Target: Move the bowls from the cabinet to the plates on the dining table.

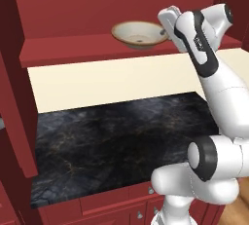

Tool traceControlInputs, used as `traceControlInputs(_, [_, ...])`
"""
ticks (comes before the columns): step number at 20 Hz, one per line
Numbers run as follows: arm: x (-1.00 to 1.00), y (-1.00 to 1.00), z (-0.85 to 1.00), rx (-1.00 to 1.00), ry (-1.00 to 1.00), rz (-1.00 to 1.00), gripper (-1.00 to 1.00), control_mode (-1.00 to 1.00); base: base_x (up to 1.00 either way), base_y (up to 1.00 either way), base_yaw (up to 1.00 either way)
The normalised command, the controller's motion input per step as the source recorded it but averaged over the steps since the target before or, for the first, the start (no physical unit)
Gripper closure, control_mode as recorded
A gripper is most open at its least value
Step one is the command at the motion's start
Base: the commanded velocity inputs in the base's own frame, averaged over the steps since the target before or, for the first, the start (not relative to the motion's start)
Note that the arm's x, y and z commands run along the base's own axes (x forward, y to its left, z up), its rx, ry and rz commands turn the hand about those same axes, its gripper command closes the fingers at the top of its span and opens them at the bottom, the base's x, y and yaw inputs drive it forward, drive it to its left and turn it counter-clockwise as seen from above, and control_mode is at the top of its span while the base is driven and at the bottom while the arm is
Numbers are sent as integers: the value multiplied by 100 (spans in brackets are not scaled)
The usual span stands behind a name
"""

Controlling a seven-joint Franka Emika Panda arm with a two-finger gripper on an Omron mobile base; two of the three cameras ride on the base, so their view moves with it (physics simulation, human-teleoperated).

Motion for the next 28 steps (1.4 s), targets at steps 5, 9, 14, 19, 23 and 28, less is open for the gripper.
traceControlInputs(5, [-84, -36, 6, 4, 0, -5, 100, -100, 0, 0, 0])
traceControlInputs(9, [-94, -7, 1, 5, 0, 0, 100, -100, 0, 0, 0])
traceControlInputs(14, [-98, -1, 0, 4, 1, 0, 100, -100, 0, 0, 0])
traceControlInputs(19, [-92, -5, -1, 0, 0, 0, 100, -100, 0, 0, 0])
traceControlInputs(23, [-89, -1, -11, 0, 0, 0, 100, -100, 0, 0, 0])
traceControlInputs(28, [-62, 0, -32, 0, 2, 0, 100, -100, 0, 0, 0])
